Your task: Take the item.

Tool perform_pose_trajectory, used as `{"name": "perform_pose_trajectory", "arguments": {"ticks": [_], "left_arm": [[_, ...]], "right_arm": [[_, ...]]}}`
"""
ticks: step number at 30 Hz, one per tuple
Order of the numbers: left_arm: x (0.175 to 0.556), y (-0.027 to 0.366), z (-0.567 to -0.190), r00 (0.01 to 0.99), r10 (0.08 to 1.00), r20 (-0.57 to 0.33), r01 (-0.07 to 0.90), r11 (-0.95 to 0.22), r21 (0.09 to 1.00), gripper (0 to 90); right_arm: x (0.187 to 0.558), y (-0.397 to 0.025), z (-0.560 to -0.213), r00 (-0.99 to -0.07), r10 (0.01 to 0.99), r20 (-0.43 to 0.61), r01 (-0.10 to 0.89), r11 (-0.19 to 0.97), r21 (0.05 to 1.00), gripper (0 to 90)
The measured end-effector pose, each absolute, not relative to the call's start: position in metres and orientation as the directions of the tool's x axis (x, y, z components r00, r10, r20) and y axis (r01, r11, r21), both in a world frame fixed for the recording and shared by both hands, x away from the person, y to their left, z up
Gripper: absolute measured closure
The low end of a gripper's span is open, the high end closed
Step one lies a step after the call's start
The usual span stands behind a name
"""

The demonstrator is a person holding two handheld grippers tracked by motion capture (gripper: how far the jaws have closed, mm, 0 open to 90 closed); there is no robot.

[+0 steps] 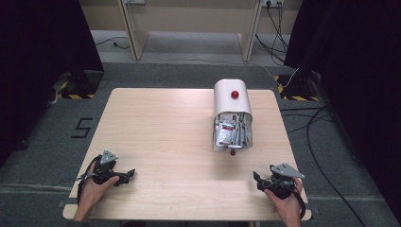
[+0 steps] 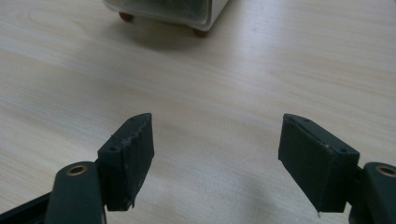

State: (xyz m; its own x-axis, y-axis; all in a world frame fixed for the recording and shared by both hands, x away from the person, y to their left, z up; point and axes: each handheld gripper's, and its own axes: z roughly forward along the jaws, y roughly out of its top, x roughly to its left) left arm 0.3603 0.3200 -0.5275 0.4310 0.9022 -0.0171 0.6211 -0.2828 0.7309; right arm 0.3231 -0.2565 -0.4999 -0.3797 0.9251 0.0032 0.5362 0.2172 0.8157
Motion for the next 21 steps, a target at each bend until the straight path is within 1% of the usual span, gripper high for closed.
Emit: {"name": "perform_pose_trajectory", "arguments": {"ticks": [6,21], "left_arm": [[0.36,0.32,-0.527,0.432,0.902,-0.016,0.621,-0.285,0.73,0.0],[0.359,0.321,-0.527,0.435,0.901,-0.016,0.62,-0.286,0.73,0.0]], "right_arm": [[0.317,-0.252,-0.486,-0.391,0.921,-0.009,0.497,0.219,0.84,30.4],[0.306,-0.244,-0.449,-0.41,0.912,-0.035,0.436,0.229,0.87,35.1]]}}
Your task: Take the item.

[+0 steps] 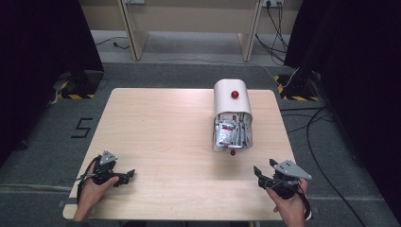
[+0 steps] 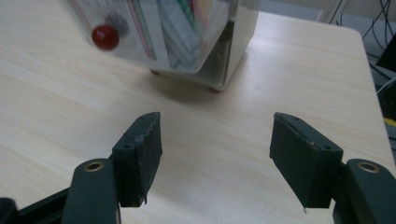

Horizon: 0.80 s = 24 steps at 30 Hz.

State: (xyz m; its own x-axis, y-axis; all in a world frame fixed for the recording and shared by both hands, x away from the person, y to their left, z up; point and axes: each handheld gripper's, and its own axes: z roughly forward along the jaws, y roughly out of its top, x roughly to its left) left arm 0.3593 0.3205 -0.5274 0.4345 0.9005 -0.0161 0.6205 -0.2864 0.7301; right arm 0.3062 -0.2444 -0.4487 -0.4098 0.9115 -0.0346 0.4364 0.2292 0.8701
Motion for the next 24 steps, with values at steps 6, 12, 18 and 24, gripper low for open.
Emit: {"name": "perform_pose_trajectory", "arguments": {"ticks": [6,12,18,24], "left_arm": [[0.359,0.321,-0.527,0.435,0.9,-0.016,0.62,-0.286,0.73,0.0],[0.359,0.321,-0.527,0.435,0.9,-0.015,0.621,-0.288,0.729,0.0],[0.359,0.321,-0.527,0.435,0.901,-0.016,0.621,-0.286,0.73,0.0],[0.359,0.321,-0.527,0.435,0.9,-0.016,0.621,-0.287,0.73,0.0]], "right_arm": [[0.304,-0.242,-0.435,-0.419,0.907,-0.046,0.404,0.231,0.885,36.5],[0.307,-0.24,-0.429,-0.418,0.907,-0.049,0.386,0.226,0.894,38.5],[0.309,-0.236,-0.42,-0.429,0.901,-0.06,0.36,0.231,0.904,39.7],[0.311,-0.232,-0.409,-0.432,0.899,-0.066,0.33,0.227,0.916,41.3]]}}
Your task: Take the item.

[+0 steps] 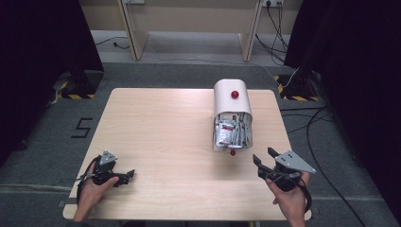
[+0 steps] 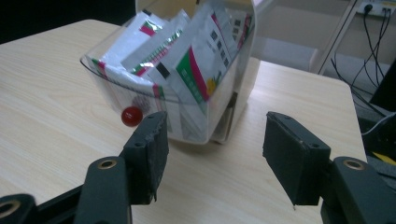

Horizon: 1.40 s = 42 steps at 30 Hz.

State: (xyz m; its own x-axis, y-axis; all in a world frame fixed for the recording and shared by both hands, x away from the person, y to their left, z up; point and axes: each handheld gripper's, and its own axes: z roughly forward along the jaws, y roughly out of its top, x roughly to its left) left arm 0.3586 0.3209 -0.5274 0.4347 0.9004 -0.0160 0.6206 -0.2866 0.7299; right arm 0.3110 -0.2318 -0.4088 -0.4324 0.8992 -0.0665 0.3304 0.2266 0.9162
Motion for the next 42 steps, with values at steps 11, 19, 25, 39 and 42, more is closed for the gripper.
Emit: {"name": "perform_pose_trajectory", "arguments": {"ticks": [11,19,25,39,42], "left_arm": [[0.359,0.321,-0.527,0.434,0.901,-0.016,0.621,-0.286,0.73,0.0],[0.358,0.321,-0.527,0.433,0.901,-0.016,0.622,-0.286,0.729,0.0],[0.358,0.321,-0.527,0.433,0.901,-0.016,0.621,-0.286,0.729,0.0],[0.358,0.321,-0.527,0.433,0.901,-0.016,0.622,-0.285,0.729,0.0],[0.358,0.321,-0.527,0.433,0.901,-0.016,0.622,-0.285,0.729,0.0]], "right_arm": [[0.318,-0.221,-0.399,-0.45,0.889,-0.087,0.297,0.241,0.924,44.9],[0.322,-0.212,-0.391,-0.465,0.88,-0.101,0.275,0.252,0.928,46.7],[0.331,-0.206,-0.392,-0.468,0.877,-0.114,0.276,0.267,0.924,48.1],[0.348,-0.194,-0.388,-0.464,0.873,-0.15,0.266,0.299,0.916,53.8],[0.35,-0.192,-0.389,-0.465,0.871,-0.156,0.268,0.307,0.913,55.2]]}}
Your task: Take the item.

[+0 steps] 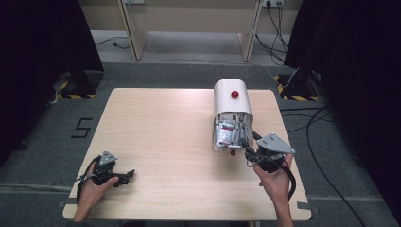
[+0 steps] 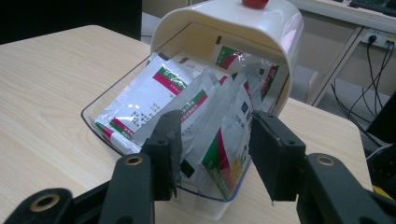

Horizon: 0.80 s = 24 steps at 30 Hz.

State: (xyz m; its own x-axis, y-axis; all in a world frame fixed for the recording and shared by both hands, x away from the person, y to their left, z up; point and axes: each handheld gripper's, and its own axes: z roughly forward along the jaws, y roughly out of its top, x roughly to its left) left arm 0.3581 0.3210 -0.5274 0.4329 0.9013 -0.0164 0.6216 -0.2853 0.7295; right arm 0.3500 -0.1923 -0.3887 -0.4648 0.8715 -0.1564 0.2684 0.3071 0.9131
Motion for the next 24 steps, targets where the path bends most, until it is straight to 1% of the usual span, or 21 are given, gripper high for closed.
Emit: {"name": "perform_pose_trajectory", "arguments": {"ticks": [5,9,19,24], "left_arm": [[0.358,0.321,-0.527,0.433,0.901,-0.016,0.622,-0.285,0.73,0.0],[0.358,0.321,-0.527,0.432,0.902,-0.017,0.622,-0.285,0.73,0.0],[0.358,0.321,-0.527,0.432,0.902,-0.016,0.622,-0.285,0.729,0.0],[0.358,0.321,-0.527,0.432,0.902,-0.016,0.622,-0.285,0.729,0.0]], "right_arm": [[0.353,-0.189,-0.39,-0.465,0.87,-0.165,0.272,0.317,0.908,57.4],[0.358,-0.187,-0.392,-0.441,0.875,-0.201,0.282,0.348,0.894,60.5],[0.367,-0.185,-0.398,-0.414,0.878,-0.238,0.288,0.375,0.881,65.9],[0.37,-0.185,-0.399,-0.408,0.875,-0.26,0.278,0.39,0.878,70.9]]}}
